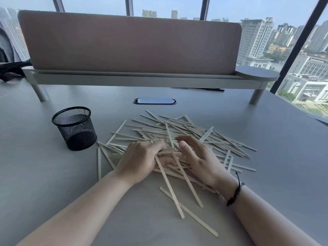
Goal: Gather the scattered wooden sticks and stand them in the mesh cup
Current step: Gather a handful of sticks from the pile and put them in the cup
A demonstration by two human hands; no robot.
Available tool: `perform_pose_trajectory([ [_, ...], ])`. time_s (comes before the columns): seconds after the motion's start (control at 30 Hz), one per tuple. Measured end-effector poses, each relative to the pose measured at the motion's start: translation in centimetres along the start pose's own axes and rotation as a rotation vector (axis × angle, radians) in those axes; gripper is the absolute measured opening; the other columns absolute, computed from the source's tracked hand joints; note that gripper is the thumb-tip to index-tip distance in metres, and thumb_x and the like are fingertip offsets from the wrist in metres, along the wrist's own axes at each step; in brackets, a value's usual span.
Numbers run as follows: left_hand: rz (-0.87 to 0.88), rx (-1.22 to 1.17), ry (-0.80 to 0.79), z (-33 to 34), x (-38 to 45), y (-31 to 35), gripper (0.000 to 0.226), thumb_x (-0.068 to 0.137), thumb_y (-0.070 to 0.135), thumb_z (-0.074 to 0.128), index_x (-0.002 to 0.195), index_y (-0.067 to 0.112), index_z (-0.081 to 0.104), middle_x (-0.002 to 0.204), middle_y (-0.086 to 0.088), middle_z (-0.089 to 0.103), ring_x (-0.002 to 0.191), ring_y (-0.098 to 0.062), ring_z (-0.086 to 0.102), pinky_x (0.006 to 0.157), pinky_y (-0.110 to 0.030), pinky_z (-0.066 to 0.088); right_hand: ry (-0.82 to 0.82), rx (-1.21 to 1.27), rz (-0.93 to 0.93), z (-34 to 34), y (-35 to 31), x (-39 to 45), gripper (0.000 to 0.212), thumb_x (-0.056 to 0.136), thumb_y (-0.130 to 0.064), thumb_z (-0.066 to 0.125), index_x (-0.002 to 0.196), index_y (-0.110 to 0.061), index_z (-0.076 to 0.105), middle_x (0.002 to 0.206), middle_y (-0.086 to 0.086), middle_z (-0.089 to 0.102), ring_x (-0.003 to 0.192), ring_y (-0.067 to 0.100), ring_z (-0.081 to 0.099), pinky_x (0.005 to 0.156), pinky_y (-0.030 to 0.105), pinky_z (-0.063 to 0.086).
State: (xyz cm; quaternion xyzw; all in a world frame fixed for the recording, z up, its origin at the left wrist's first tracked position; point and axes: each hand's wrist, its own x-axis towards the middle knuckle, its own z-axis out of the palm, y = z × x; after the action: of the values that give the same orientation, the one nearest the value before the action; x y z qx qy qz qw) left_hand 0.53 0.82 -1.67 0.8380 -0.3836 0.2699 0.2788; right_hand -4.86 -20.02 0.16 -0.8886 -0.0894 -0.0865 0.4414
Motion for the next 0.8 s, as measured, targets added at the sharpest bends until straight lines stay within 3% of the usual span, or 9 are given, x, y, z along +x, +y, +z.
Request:
perform_pose_trajectory([
  [0.17,-0.083,-0.058,0.145,-0.4,0.2,-0.4,0.047,0.088,0.06,0.064,0.079,0.014,0.059,0.06,0.006,0.058,0.052,-0.026,0.058,0.048,-0.032,0.047,-0.022,-0.023,-0.037,0.3,0.3,0.1,0.063,0.086,-0.08,0.034,0.123,-0.034,0.058,0.12,-0.021,0.063,0.116,-0.004,0.055,0.096,0.023,0.043],
  [0.33,-0.09,-0.064,0.246,-1.2,0.4,0.1,0.037,0.089,0.042,0.072,0.075,0.026,0.043,0.057,0.017,0.032,0.051,-0.01,0.031,0.048,-0.021,0.03,-0.054,-0.118,-0.043,0.4,0.4,0.0,0.07,0.078,-0.084,0.046,0.129,-0.038,0.055,0.126,-0.022,0.059,0.119,-0.008,0.051,0.098,0.016,0.039],
  [0.5,-0.082,-0.108,0.312,-2.4,0.9,0.8,0.041,0.087,0.022,0.077,0.072,0.018,0.04,0.053,0.023,0.03,0.05,0.009,0.042,0.05,-0.004,0.024,-0.106,-0.209,-0.066,0.2,0.2,-0.1,0.081,0.07,-0.09,0.047,0.132,-0.039,0.055,0.129,-0.023,0.054,0.124,-0.004,0.047,0.105,0.027,0.039],
  [0.57,-0.12,-0.125,0.384,-3.3,1.3,1.0,0.042,0.093,0.03,0.07,0.07,0.012,0.041,0.051,0.016,0.03,0.046,0.0,0.037,0.047,-0.01,0.024,-0.13,-0.255,-0.087,0.2,0.0,-0.2,0.084,0.069,-0.091,0.049,0.135,-0.04,0.052,0.131,-0.022,0.052,0.127,-0.002,0.043,0.107,0.029,0.038],
  [0.67,-0.237,-0.275,0.492,-4.7,2.1,0.9,0.05,0.097,0.045,0.059,0.072,0.006,0.041,0.048,-0.001,0.038,0.041,-0.021,0.042,0.041,-0.031,0.036,-0.178,-0.291,-0.113,0.3,-0.3,-0.5,0.087,0.067,-0.091,0.051,0.139,-0.042,0.047,0.136,-0.023,0.047,0.132,0.001,0.038,0.11,0.029,0.035],
  [0.7,-0.288,-0.371,0.527,-5.1,2.3,0.9,0.05,0.098,0.047,0.058,0.073,0.006,0.042,0.046,-0.006,0.04,0.038,-0.028,0.043,0.04,-0.032,0.036,-0.192,-0.299,-0.117,0.3,-0.4,-0.5,0.088,0.066,-0.091,0.051,0.14,-0.043,0.046,0.136,-0.024,0.046,0.132,0.001,0.037,0.111,0.03,0.034],
  [0.8,-0.374,-0.634,0.615,-5.9,2.9,1.3,0.038,0.1,0.033,0.058,0.072,0.016,0.038,0.043,0.002,0.036,0.029,-0.022,0.035,0.038,-0.025,0.031,-0.219,-0.297,-0.103,0.4,-0.4,-0.6,0.09,0.064,-0.092,0.053,0.141,-0.046,0.041,0.139,-0.026,0.042,0.134,0.001,0.035,0.112,0.031,0.034],
])
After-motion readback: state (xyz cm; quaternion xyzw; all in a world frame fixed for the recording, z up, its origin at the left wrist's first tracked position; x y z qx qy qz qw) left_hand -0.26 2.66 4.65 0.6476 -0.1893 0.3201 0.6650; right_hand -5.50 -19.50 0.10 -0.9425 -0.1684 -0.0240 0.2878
